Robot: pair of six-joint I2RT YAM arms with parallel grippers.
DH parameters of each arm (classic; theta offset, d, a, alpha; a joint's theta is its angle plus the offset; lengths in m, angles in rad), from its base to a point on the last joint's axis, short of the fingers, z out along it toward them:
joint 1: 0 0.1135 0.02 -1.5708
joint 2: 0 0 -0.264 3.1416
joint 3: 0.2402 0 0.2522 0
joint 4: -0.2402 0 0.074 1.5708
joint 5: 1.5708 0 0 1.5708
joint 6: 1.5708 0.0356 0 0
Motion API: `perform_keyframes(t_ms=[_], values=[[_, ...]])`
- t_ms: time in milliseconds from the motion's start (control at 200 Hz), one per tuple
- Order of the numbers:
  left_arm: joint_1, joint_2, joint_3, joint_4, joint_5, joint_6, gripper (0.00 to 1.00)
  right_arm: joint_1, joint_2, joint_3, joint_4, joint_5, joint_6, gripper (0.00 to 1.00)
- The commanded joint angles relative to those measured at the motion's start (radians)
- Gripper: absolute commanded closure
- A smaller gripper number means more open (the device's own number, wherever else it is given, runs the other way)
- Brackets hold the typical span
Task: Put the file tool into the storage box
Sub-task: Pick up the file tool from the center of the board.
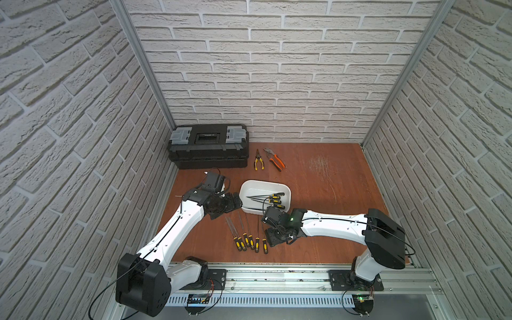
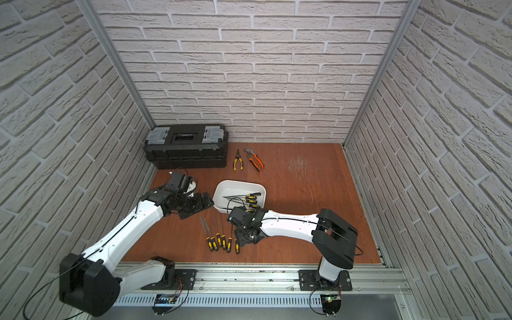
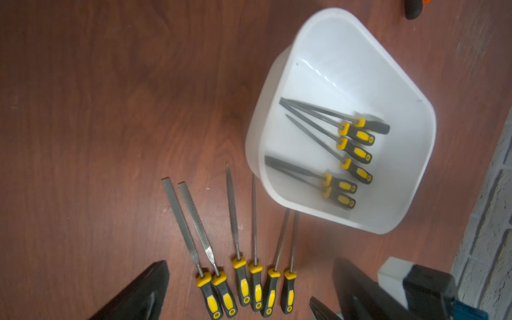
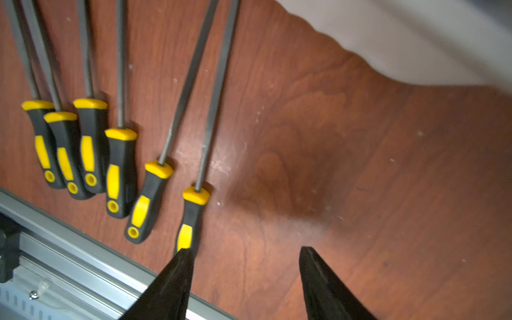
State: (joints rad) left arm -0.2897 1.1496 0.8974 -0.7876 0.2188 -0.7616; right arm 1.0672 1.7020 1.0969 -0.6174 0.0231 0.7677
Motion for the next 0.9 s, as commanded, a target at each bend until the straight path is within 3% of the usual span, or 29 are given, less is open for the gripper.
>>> perform_keyframes(t_ms=[0,400,895], values=[[0.038,-0.042,-0.006,0.009,0.009,-0.018,0.02,0.027,0.040,0.069,-0.012,-0.018,-0.035,0.35],[0.048,-0.064,0.021,-0.028,0.003,0.006,0.02,0.039,0.177,0.150,-0.100,-0.018,-0.065,0.41],[0.032,-0.005,0.128,-0.048,-0.052,0.048,0.02,0.039,0.124,0.057,-0.089,0.022,-0.093,0.52]])
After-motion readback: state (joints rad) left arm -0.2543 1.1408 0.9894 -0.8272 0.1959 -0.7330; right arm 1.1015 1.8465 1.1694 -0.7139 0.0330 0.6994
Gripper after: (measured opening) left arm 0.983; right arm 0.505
